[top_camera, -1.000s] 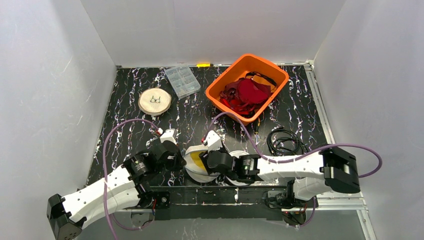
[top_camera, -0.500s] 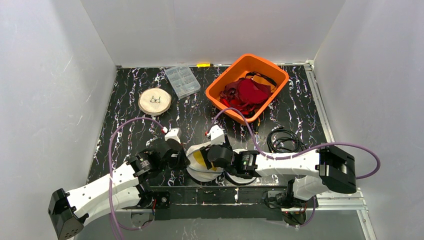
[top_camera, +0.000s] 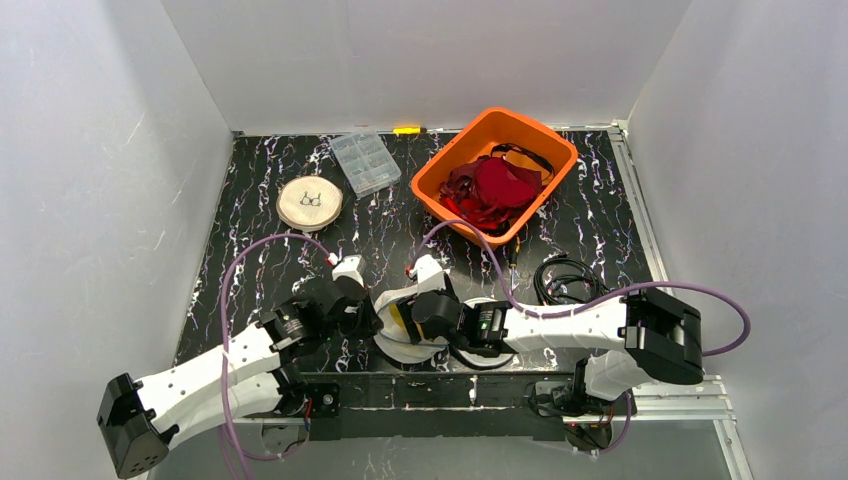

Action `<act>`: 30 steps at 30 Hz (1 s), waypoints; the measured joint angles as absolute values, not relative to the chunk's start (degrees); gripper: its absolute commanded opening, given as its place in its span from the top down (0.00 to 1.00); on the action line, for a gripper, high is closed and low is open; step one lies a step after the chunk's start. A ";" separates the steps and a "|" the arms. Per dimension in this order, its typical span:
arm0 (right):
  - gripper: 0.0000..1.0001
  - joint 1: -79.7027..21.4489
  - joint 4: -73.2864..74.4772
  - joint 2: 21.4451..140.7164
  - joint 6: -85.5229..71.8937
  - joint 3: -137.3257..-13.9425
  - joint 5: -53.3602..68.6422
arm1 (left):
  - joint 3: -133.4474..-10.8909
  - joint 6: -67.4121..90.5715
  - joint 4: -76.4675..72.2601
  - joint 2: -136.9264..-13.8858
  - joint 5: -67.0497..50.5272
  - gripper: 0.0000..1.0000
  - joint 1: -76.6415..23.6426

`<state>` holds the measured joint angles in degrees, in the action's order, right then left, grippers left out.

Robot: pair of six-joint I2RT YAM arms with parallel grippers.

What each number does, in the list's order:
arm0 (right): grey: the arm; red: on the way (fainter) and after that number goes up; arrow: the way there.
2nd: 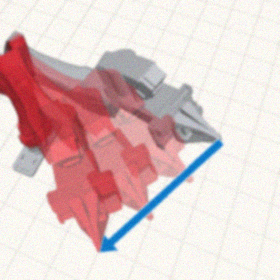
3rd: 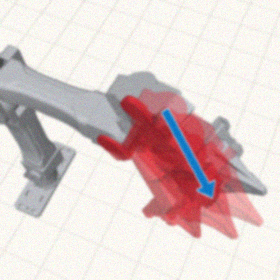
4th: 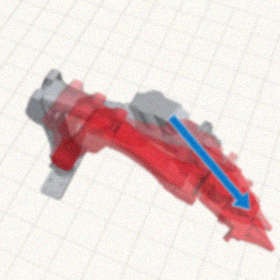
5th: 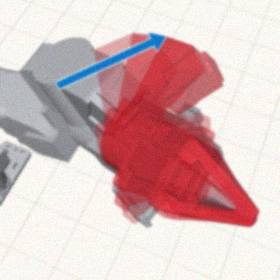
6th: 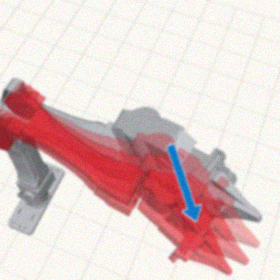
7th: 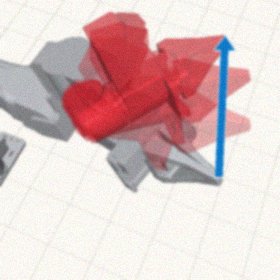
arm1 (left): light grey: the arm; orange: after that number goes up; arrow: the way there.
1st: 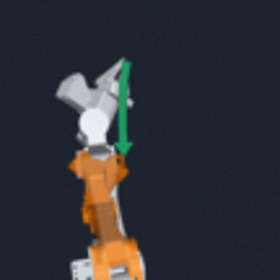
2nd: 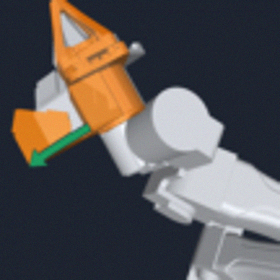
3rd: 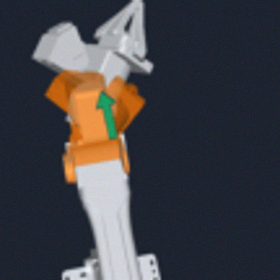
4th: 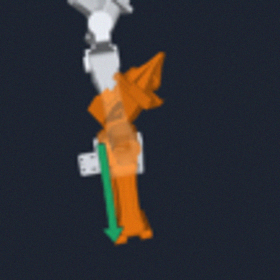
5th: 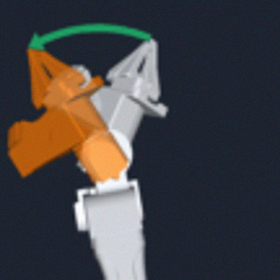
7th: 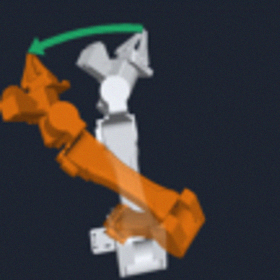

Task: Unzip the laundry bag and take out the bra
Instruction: Pick up the bra from the laundry bag.

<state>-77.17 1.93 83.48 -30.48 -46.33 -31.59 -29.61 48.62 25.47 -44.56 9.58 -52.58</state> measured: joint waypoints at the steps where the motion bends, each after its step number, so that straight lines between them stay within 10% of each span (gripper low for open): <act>1: 0.21 -77.08 2.02 83.48 -30.79 -46.28 -31.77 | -29.61 48.62 25.32 -44.66 9.56 1.00 -52.58; 30: 0.22 -75.81 -0.99 80.73 -34.76 -41.25 -25.63 | -28.38 49.06 22.63 -47.42 8.27 1.00 -52.58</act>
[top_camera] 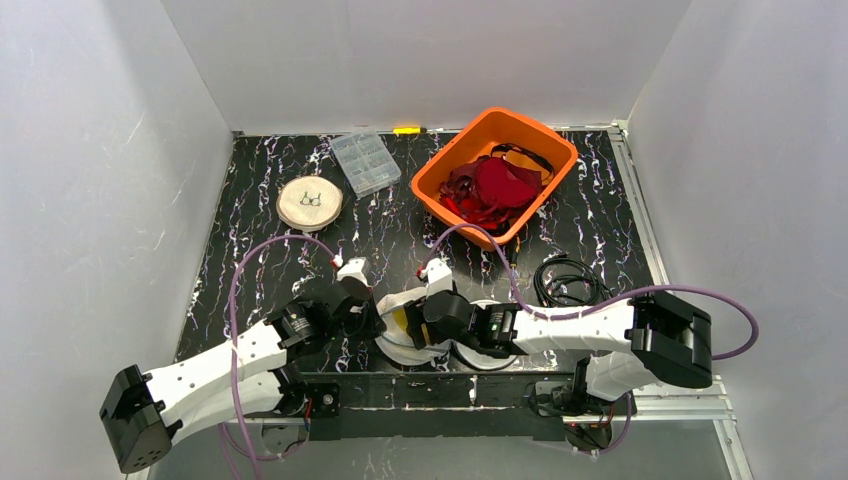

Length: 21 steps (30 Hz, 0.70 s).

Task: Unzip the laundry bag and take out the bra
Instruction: Pick up the bra from the laundry bag.

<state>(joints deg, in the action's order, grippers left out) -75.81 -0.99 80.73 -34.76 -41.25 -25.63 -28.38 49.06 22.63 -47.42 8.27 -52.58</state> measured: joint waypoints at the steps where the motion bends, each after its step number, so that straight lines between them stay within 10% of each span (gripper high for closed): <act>1: 0.22 -75.61 -1.78 80.73 -35.29 -40.95 -24.45 | -28.18 49.06 22.39 -47.55 8.25 1.00 -52.58; 21: 0.21 -71.70 -5.45 79.59 -47.46 -36.51 -20.88 | -25.56 50.15 19.88 -47.48 7.81 1.00 -52.58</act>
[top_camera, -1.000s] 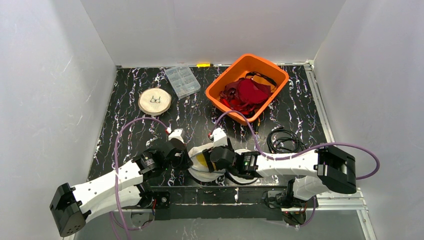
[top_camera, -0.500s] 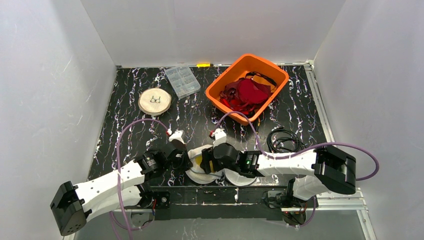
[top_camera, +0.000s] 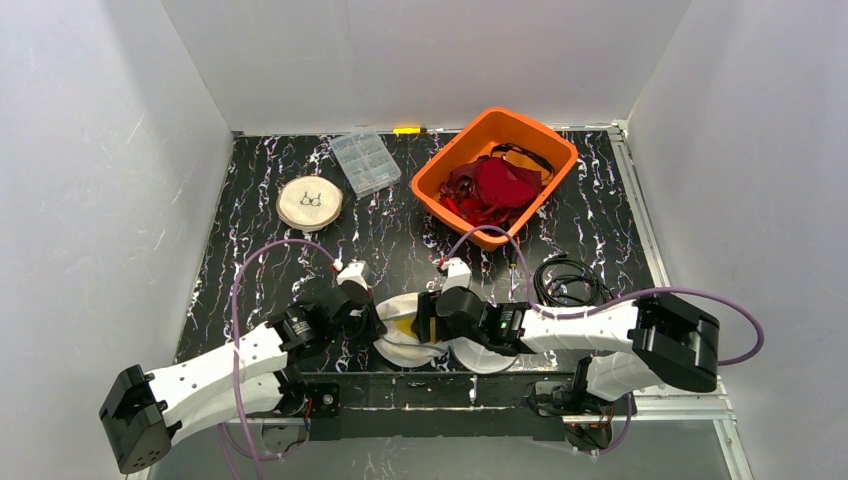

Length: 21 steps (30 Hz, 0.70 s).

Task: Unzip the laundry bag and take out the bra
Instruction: Pick up the bra from the laundry bag.

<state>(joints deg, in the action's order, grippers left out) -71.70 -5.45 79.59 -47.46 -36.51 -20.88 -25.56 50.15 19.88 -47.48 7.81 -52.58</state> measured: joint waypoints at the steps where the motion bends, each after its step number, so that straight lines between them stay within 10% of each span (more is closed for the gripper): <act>1: 0.22 -71.55 -5.23 78.91 -47.77 -35.81 -20.91 | -25.56 50.15 19.99 -47.18 7.86 1.00 -52.58; 8: 0.37 -69.95 -7.05 78.43 -47.77 -34.85 -17.10 | -25.12 50.46 19.70 -46.81 7.86 1.00 -52.58; 21: 0.99 -69.76 -9.58 78.13 -45.28 -34.81 -13.02 | -24.80 50.59 19.86 -48.01 7.70 1.00 -52.58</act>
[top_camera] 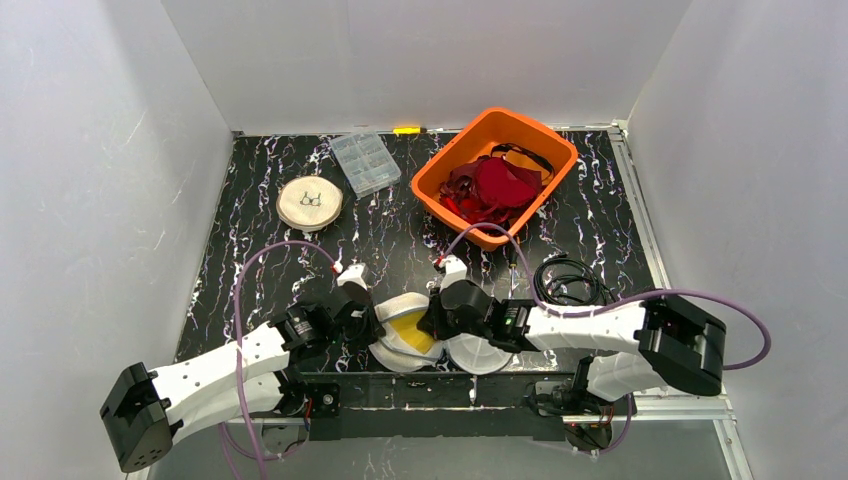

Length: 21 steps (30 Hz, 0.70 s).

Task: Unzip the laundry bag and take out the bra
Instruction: Pick up the bra from the laundry bag.

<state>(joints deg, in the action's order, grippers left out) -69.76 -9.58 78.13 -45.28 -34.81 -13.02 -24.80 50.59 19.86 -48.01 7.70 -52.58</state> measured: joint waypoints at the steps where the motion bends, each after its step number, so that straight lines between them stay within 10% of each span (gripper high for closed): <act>1: 0.99 -69.76 -8.84 77.43 -44.77 -35.05 -12.67 | -24.80 50.59 20.01 -47.99 7.70 1.00 -52.58; 21: 0.99 -70.08 13.63 73.63 -20.71 -45.84 -10.61 | -36.58 48.71 28.49 -46.44 11.81 1.00 -52.58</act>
